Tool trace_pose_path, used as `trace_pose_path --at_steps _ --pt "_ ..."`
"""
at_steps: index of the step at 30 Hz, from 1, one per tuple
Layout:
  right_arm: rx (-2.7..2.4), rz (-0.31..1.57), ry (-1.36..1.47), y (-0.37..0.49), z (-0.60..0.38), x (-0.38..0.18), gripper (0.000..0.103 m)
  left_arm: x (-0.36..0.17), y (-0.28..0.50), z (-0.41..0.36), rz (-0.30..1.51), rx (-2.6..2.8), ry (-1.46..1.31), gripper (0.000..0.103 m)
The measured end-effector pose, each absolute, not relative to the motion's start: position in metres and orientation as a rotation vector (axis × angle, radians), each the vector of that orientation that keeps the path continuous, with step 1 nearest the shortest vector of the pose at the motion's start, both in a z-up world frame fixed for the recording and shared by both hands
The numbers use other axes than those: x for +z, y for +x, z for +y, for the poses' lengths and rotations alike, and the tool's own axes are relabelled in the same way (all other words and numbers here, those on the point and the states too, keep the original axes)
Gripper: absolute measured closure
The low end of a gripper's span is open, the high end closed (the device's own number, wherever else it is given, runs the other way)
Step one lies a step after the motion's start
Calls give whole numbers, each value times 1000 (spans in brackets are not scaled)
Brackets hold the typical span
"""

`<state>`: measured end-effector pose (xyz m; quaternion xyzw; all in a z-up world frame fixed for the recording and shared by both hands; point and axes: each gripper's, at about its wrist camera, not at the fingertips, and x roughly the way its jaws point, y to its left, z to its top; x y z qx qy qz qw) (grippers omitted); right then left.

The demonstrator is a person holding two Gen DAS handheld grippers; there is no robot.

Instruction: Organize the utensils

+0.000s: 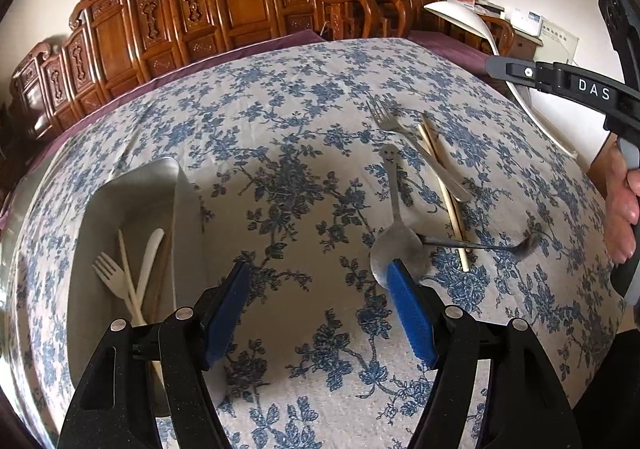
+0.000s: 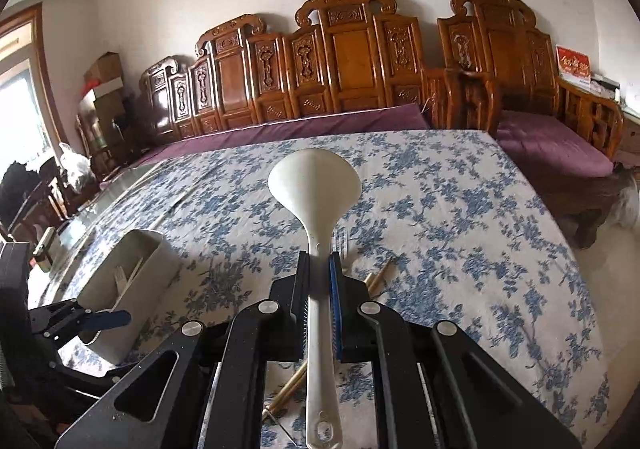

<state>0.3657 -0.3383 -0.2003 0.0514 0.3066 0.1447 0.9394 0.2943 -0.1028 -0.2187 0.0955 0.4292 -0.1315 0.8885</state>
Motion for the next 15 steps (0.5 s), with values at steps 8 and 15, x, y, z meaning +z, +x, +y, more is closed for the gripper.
trace_pose_path --at_steps 8,15 --pt "255 653 76 367 -344 -208 92 -232 306 -119 926 -309 184 36" --pt "249 667 67 367 -345 -213 92 -242 323 -133 958 -360 144 36"
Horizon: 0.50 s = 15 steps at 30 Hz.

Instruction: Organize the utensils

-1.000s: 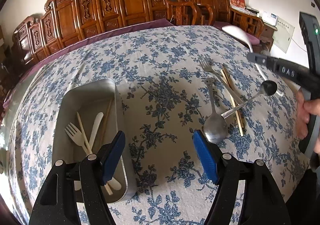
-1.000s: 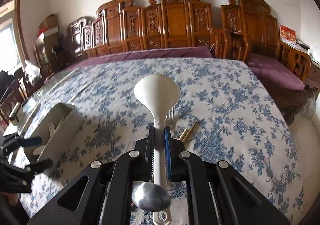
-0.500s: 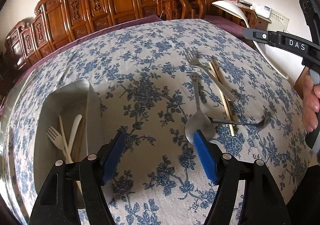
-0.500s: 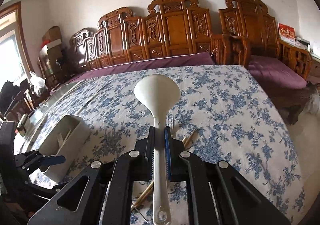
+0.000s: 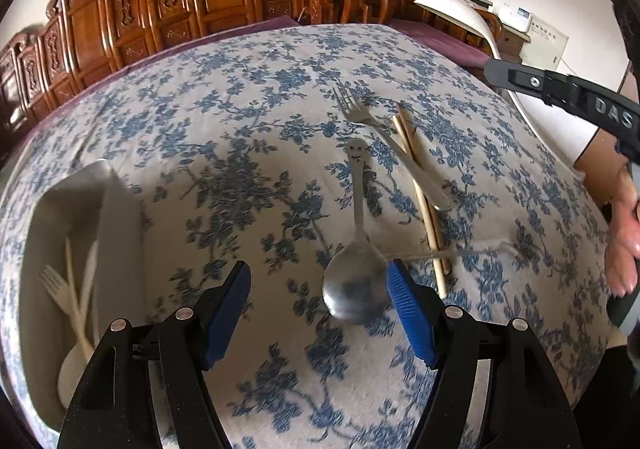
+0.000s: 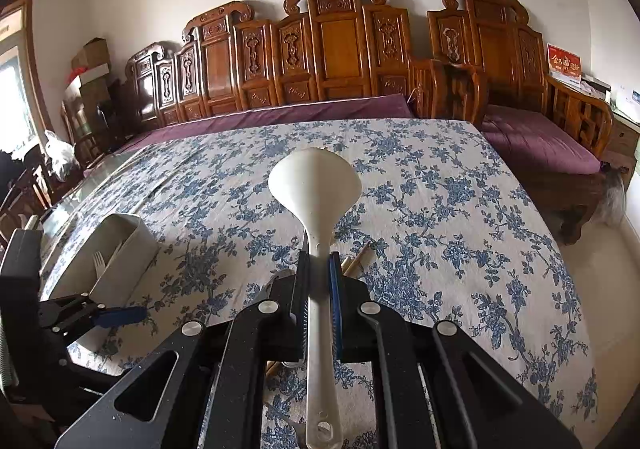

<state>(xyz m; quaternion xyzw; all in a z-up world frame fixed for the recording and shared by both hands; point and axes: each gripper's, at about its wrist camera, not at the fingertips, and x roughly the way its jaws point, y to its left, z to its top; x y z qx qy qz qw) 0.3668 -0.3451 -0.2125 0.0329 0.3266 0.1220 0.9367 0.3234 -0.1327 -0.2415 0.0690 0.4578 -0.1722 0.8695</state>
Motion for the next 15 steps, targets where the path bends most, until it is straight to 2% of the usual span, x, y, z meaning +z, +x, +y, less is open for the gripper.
trace_pose_path --at_steps 2,7,15 --pt "249 670 67 367 -345 -213 92 -245 328 -135 974 -377 128 36" --pt "251 674 65 367 -344 -215 92 -256 335 -139 1003 -402 111 51" --pt "250 679 66 367 -344 -215 92 -263 333 -145 1004 -424 131 53"
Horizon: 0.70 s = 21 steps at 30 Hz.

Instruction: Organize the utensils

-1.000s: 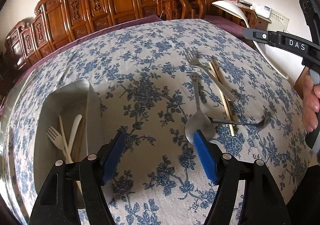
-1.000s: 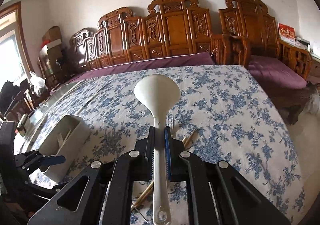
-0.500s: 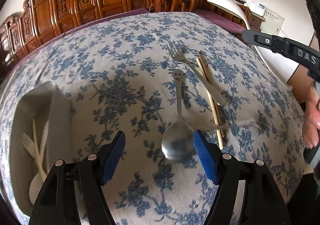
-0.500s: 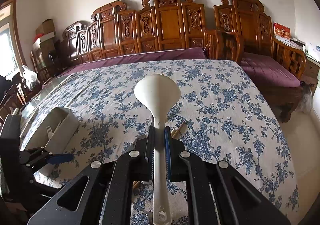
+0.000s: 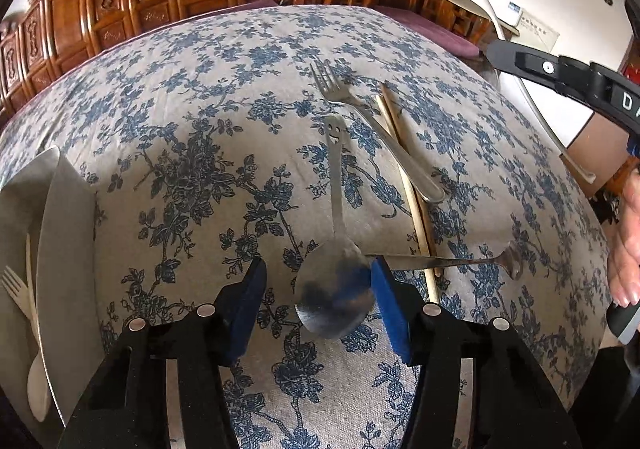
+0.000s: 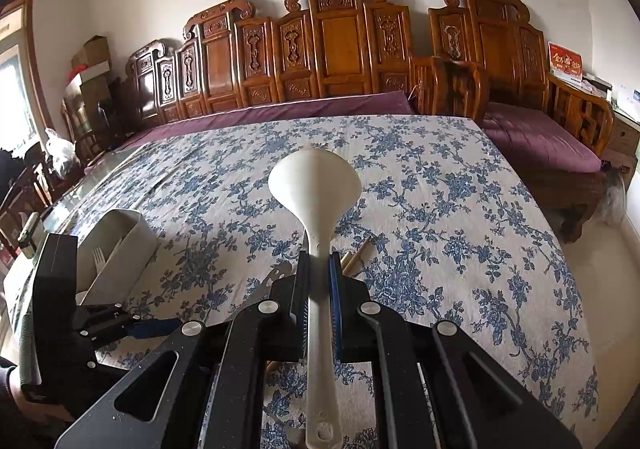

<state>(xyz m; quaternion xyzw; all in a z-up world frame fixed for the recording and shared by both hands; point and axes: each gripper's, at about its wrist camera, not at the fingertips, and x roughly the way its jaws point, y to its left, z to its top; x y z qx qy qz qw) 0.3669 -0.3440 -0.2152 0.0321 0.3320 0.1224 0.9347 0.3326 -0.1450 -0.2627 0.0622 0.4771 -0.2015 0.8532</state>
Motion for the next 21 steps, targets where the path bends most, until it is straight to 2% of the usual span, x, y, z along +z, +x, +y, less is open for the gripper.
trace_pose_path --at_steps 3,8,13,21 --pt "250 682 62 367 -343 -217 92 -261 329 -149 1004 -460 126 68" --pt "251 689 56 367 -341 -219 92 -258 324 -150 1002 -465 129 72" --pt "254 692 54 367 -340 -219 92 -246 314 -157 962 -504 129 89" --pt "261 706 46 367 -336 -223 92 -250 310 -166 971 -550 114 95"
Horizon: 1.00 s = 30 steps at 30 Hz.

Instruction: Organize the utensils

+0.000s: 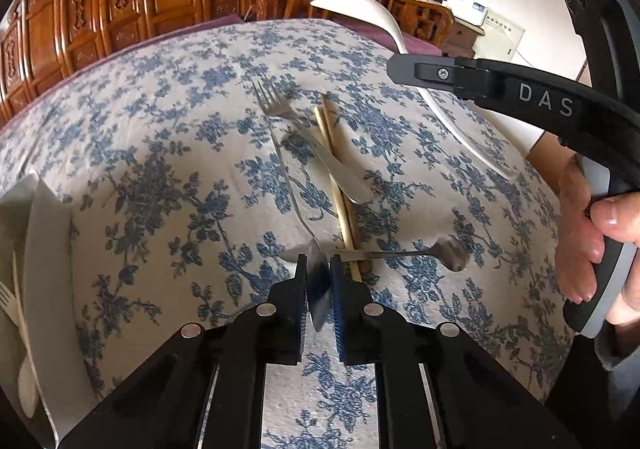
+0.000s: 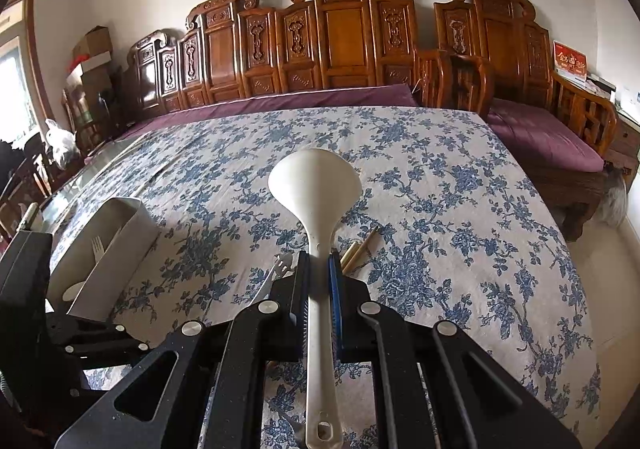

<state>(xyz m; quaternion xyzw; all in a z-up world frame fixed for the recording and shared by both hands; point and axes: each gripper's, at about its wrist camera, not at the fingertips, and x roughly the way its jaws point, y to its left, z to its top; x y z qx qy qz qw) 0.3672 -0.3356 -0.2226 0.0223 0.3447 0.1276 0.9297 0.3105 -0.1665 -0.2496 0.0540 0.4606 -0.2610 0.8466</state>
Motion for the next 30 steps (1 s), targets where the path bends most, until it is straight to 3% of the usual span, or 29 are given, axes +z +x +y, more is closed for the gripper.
trace_pose_path --at_steps 5,30 --pt "267 708 39 367 -333 -223 92 -250 309 -168 975 -551 112 101" --pt "385 721 1 342 -267 -217 92 -185 290 -79 901 -417 97 101"
